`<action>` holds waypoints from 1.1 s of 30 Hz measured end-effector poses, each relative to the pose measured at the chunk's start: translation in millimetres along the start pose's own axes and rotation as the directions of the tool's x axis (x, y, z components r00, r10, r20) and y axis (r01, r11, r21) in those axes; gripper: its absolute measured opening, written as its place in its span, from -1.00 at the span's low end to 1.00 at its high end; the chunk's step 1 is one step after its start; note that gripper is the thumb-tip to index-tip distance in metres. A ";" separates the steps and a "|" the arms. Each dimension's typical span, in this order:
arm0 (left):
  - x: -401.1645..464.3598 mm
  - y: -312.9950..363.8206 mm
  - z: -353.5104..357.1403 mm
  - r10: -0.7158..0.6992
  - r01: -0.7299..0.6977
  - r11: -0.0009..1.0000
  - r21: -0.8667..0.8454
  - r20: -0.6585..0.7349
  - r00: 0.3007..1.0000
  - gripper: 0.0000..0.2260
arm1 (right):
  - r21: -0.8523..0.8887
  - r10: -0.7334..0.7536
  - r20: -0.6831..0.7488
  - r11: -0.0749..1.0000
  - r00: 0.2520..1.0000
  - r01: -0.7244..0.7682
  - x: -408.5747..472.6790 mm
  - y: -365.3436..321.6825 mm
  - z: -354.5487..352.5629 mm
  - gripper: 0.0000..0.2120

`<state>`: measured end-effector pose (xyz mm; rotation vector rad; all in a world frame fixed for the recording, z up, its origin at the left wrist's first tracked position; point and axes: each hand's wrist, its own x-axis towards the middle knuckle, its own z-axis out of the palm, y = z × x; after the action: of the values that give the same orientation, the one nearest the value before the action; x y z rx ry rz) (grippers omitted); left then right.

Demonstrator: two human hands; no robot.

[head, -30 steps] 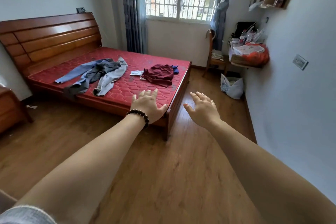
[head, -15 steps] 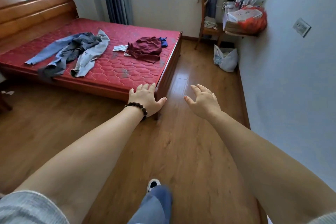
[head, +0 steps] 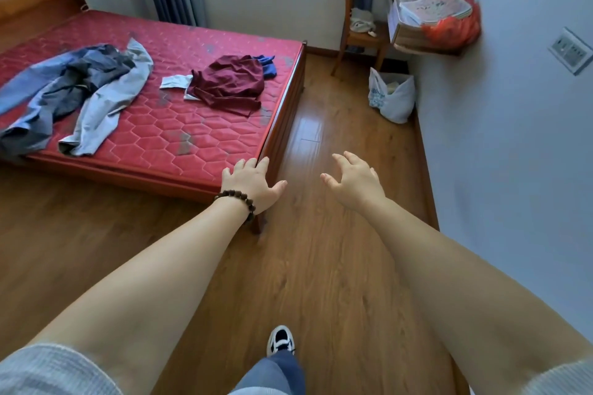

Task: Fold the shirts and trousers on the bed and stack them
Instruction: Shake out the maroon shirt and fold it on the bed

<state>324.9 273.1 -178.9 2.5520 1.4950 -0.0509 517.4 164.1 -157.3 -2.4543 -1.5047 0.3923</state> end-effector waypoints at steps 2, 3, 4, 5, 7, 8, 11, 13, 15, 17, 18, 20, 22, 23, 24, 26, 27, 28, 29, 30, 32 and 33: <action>42.0 3.7 -5.7 0.012 -0.012 1.000 0.000 0.001 1.000 -0.30 | 0.009 0.015 -0.006 1.000 1.000 -0.015 39.7 2.8 -10.2 -0.42; 61.0 6.2 -7.9 0.019 -0.019 1.000 -0.003 -0.005 1.000 -0.31 | 0.016 0.021 -0.013 1.000 1.000 -0.021 57.4 4.7 -14.7 -0.42; 79.1 9.0 -10.1 0.027 -0.027 1.000 -0.004 -0.009 1.000 -0.31 | 0.022 0.025 -0.018 0.999 1.000 -0.024 74.2 6.8 -18.7 -0.43; 96.3 12.1 -12.0 0.034 -0.034 0.999 -0.004 -0.009 0.999 -0.31 | 0.026 0.028 -0.022 0.999 0.999 -0.027 89.9 9.4 -22.2 -0.43; 128.0 17.9 -14.4 0.040 -0.040 0.999 -0.002 -0.002 0.999 -0.32 | 0.025 0.031 -0.025 0.999 0.999 -0.030 120.0 15.0 -27.1 -0.43; 142.8 20.6 -14.6 0.040 -0.040 0.999 -0.001 0.005 0.999 -0.32 | 0.020 0.033 -0.020 0.999 0.999 -0.033 135.1 18.0 -28.5 -0.43; 186.5 27.3 -13.8 0.038 -0.038 0.999 0.009 0.018 0.999 -0.32 | 0.020 0.040 -0.001 0.999 0.999 -0.040 182.5 27.6 -29.5 -0.43; 217.5 31.6 -13.2 0.033 -0.033 0.999 0.011 0.021 0.999 -0.32 | 0.037 0.042 0.007 0.998 0.999 -0.042 216.0 35.3 -28.8 -0.43; 252.2 36.3 -13.4 0.017 -0.017 1.000 0.017 0.015 1.000 -0.32 | 0.032 0.032 0.016 0.999 0.999 -0.032 253.9 44.6 -27.5 -0.43; 289.1 42.6 -14.6 -0.004 0.003 1.000 0.017 0.010 1.000 -0.32 | 0.026 0.017 0.020 1.000 1.000 -0.017 295.7 55.1 -28.3 -0.44; 308.2 46.3 -15.3 -0.013 0.013 1.000 0.015 0.003 1.000 -0.32 | 0.026 0.008 0.020 1.000 1.000 -0.008 318.1 61.0 -30.5 -0.44; 348.3 54.3 -19.1 -0.035 0.036 0.999 0.013 -0.016 0.999 -0.33 | 0.022 -0.014 0.010 1.000 1.000 0.013 365.2 73.3 -39.8 -0.44; 389.7 62.7 -26.6 -0.073 0.073 0.997 0.012 -0.028 0.997 -0.34 | 0.008 -0.038 -0.002 0.999 0.999 0.038 413.3 86.8 -56.0 -0.44; 410.1 66.8 -31.5 -0.096 0.097 0.995 0.013 -0.029 0.995 -0.34 | -0.003 -0.055 -0.005 0.999 0.998 0.054 437.1 93.4 -65.1 -0.44; 429.5 71.0 -36.8 -0.119 0.120 0.993 0.013 -0.028 0.992 -0.34 | -0.019 -0.076 -0.003 0.997 0.997 0.076 459.6 99.5 -73.9 -0.44; 463.6 79.3 -46.7 -0.157 0.157 0.988 0.004 -0.031 0.987 -0.34 | -0.050 -0.128 0.021 0.990 0.992 0.129 499.4 108.9 -88.5 -0.44; 478.4 83.1 -50.5 -0.173 0.173 0.985 -0.005 -0.037 0.984 -0.34 | -0.057 -0.153 0.037 0.986 0.988 0.155 517.6 111.6 -93.9 -0.44; 491.7 86.2 -53.5 -0.186 0.186 0.982 -0.017 -0.043 0.982 -0.34 | -0.062 -0.175 0.053 0.982 0.983 0.178 534.4 113.2 -97.9 -0.44; 503.9 88.6 -55.8 -0.200 0.198 0.980 -0.027 -0.048 0.979 -0.34 | -0.065 -0.192 0.066 0.978 0.979 0.196 550.3 113.3 -100.6 -0.44; 514.9 89.9 -57.3 -0.212 0.211 0.977 -0.033 -0.048 0.976 -0.34 | -0.063 -0.206 0.078 0.976 0.976 0.211 565.2 112.5 -102.2 -0.44; 534.0 89.1 -58.2 -0.241 0.239 0.970 -0.039 -0.041 0.970 -0.34 | -0.036 -0.227 0.092 0.972 0.969 0.231 592.9 108.6 -102.9 -0.44; 543.0 87.3 -57.9 -0.256 0.255 0.966 -0.040 -0.037 0.966 -0.35 | -0.020 -0.240 0.097 0.970 0.966 0.243 606.7 106.4 -102.3 -0.45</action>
<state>664.6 709.4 -175.9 2.3311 1.8161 -0.0052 905.2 653.5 -160.2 -2.2662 -1.8364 0.4437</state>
